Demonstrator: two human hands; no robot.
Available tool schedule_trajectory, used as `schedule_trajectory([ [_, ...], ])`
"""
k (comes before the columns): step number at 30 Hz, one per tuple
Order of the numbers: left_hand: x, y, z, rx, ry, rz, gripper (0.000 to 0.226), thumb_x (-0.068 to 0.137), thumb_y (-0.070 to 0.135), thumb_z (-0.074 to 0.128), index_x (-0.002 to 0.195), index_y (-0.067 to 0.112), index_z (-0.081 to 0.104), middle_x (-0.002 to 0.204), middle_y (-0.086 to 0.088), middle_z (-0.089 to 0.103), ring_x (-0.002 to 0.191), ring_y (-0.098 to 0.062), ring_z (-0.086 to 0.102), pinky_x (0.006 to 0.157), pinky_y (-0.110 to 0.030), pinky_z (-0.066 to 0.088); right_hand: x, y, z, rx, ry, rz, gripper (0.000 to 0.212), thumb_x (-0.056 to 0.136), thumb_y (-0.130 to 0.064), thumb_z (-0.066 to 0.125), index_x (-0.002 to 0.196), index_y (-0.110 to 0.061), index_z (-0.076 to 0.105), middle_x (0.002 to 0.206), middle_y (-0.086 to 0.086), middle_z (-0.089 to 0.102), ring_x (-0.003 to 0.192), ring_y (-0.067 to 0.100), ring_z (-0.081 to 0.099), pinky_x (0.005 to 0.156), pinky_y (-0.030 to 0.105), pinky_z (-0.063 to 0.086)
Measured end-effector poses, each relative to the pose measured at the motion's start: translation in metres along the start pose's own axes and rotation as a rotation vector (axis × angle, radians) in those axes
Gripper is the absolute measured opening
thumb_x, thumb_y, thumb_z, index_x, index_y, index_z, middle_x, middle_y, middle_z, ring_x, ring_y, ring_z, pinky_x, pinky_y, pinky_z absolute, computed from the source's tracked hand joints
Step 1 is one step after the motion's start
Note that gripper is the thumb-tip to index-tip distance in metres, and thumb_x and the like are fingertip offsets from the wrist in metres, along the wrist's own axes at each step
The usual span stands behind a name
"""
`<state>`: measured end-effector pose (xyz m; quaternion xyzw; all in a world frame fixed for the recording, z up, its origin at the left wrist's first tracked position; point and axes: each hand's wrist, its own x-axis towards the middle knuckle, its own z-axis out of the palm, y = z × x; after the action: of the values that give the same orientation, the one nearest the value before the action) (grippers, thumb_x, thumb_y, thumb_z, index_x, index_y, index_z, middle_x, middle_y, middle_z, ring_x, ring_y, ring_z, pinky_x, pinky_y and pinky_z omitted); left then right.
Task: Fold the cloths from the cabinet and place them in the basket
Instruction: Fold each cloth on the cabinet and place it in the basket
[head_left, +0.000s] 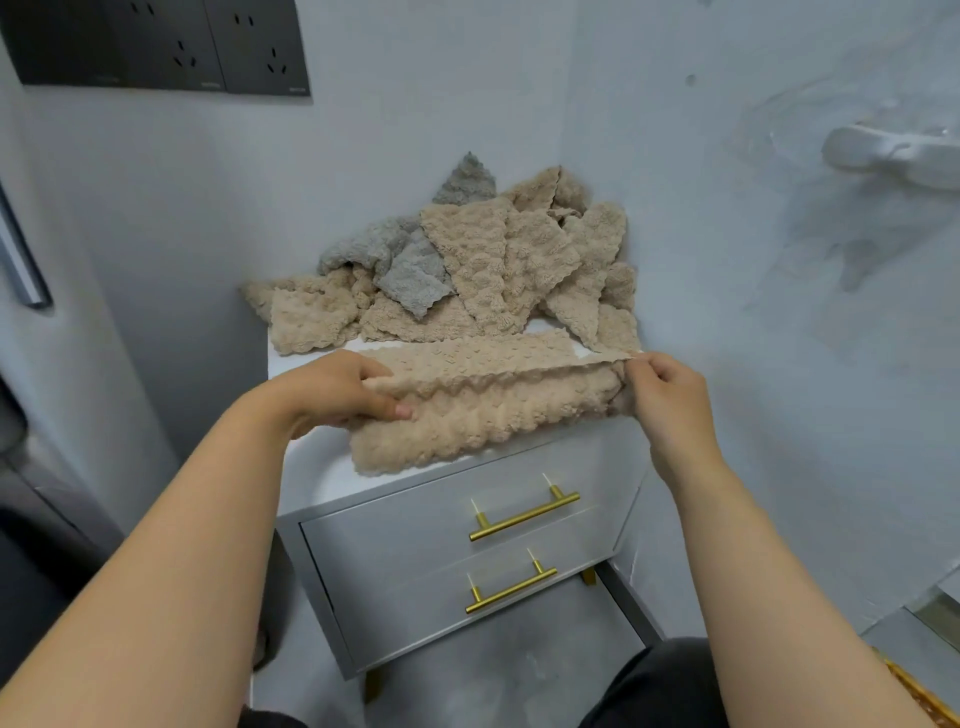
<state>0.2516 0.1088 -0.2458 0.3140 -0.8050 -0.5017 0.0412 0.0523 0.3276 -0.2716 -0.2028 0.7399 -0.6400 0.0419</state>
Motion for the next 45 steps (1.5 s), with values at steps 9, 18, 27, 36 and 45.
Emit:
schedule_trajectory([
  [9, 0.001, -0.014, 0.004, -0.544, -0.155, 0.020, 0.046, 0.065, 0.011, 0.079, 0.107, -0.001, 0.065, 0.100, -0.016, 0.072, 0.079, -0.019, 0.072, 0.064, -0.025, 0.058, 0.014, 0.007, -0.004, -0.078, -0.117, 0.191, 0.018, 0.087, -0.020, 0.057, 0.077, -0.006, 0.056, 0.072, 0.011, 0.049, 0.067, 0.022, 0.047, 0.061, 0.034, 0.036],
  [18, 0.019, -0.014, -0.005, -0.408, 0.082, -0.017, 0.005, 0.087, 0.012, 0.064, 0.089, 0.008, 0.066, 0.079, -0.005, 0.071, 0.072, -0.015, 0.066, 0.063, -0.022, 0.054, 0.040, -0.006, 0.007, -0.415, -0.108, 0.076, 0.030, 0.086, -0.016, 0.061, 0.064, -0.010, 0.043, 0.064, 0.009, 0.036, 0.059, 0.021, 0.034, 0.057, 0.030, 0.027],
  [27, 0.059, -0.023, -0.002, -0.057, 0.542, 0.046, 0.030, 0.087, 0.016, 0.067, 0.063, 0.014, 0.048, 0.054, -0.006, 0.049, 0.037, -0.010, 0.044, 0.041, -0.020, 0.036, 0.061, 0.006, 0.041, -0.598, 0.080, -0.035, 0.047, 0.087, -0.016, 0.060, 0.051, -0.017, 0.030, 0.050, -0.001, 0.031, 0.048, 0.017, 0.031, 0.047, 0.030, 0.018],
  [36, 0.075, -0.016, 0.012, 0.654, 0.661, 0.400, 0.052, 0.087, 0.016, 0.063, 0.137, 0.020, 0.047, 0.136, -0.005, 0.050, 0.127, -0.025, 0.038, 0.103, -0.040, 0.033, 0.060, 0.020, 0.053, -0.818, 0.053, -0.076, 0.009, 0.088, -0.022, 0.055, 0.088, -0.013, 0.054, 0.083, 0.003, 0.054, 0.079, 0.026, 0.051, 0.056, 0.029, 0.031],
  [45, 0.073, -0.006, 0.044, 0.948, 0.017, 0.164, 0.063, 0.096, 0.059, 0.021, 0.152, 0.033, 0.007, 0.160, 0.002, 0.005, 0.147, -0.022, 0.005, 0.118, -0.047, 0.006, 0.052, -0.007, 0.008, -1.049, -0.167, 0.240, 0.044, 0.093, -0.050, 0.047, 0.095, -0.007, 0.052, 0.103, 0.014, 0.065, 0.089, 0.032, 0.061, 0.070, 0.032, 0.044],
])
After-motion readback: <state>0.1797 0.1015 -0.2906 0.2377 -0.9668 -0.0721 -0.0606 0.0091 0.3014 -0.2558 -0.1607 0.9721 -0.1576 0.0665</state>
